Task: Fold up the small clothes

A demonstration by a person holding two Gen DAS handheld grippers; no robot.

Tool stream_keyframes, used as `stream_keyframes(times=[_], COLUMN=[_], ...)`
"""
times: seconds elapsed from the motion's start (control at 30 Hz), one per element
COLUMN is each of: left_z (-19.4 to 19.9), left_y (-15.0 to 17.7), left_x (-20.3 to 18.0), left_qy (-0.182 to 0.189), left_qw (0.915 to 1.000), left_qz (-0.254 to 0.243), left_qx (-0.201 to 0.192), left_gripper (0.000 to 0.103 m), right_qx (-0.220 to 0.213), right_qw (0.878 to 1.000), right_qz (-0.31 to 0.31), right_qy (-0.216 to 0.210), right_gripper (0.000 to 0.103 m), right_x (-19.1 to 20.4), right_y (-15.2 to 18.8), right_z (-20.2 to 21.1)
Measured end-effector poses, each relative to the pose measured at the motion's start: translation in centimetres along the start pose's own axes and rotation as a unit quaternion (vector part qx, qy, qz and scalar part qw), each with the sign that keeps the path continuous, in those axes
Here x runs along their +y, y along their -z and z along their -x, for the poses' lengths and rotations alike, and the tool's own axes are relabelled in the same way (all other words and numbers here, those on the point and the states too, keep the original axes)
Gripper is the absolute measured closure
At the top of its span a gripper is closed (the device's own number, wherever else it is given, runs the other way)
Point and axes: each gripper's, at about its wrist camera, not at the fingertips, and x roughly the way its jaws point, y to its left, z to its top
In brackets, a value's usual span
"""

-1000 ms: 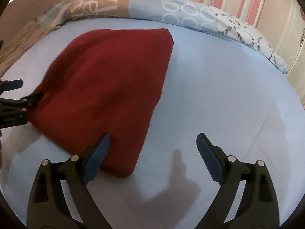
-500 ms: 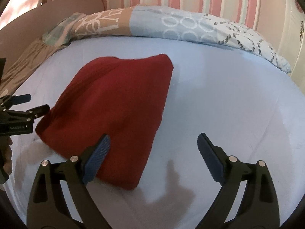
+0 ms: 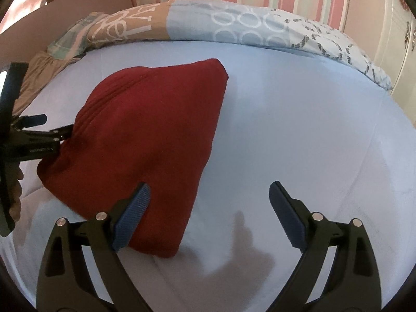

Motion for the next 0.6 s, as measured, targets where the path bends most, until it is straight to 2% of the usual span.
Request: stream_keyframes(times=[0.03, 0.13, 0.23, 0.4, 0.5, 0.6], left_z=[-0.4, 0.2, 2.1, 5.8, 5.5, 4.2], left_y=[0.1, 0.1, 0.2, 1.6, 2.3, 2.8], left_x=[0.0, 0.5, 1.3, 0.6, -1.1, -2.2], left_qy=[-0.01, 0.008, 0.039, 0.132, 0.154, 0.188], left_qw=[0.9999, 0.9999, 0.999, 0.9907, 0.9876, 0.982], left_qz=[-0.004, 0.007, 0.019, 0.005, -0.017, -0.017], left_qx=[0.006, 0.003, -0.006, -0.032, -0.024, -0.003], left_gripper=[0.003, 0.003, 0.004, 0.003, 0.003, 0.003], right_qx=[0.0, -0.011, -0.025, -0.034, -0.025, -0.022], right_qw=[1.0, 1.0, 1.0, 0.999, 0.999, 0.999], right_qz=[0.001, 0.003, 0.002, -0.013, -0.028, -0.027], right_qy=[0.0, -0.004, -0.006, 0.0, -0.001, -0.002], right_gripper=[0.01, 0.01, 0.01, 0.01, 0.009, 0.009], right_x=[0.0, -0.1, -0.6, -1.7, -2.1, -2.2], right_y=[0.1, 0.0, -0.3, -0.1, 0.2, 0.3], right_z=[0.0, 0.6, 1.5, 2.1, 1.8, 1.6])
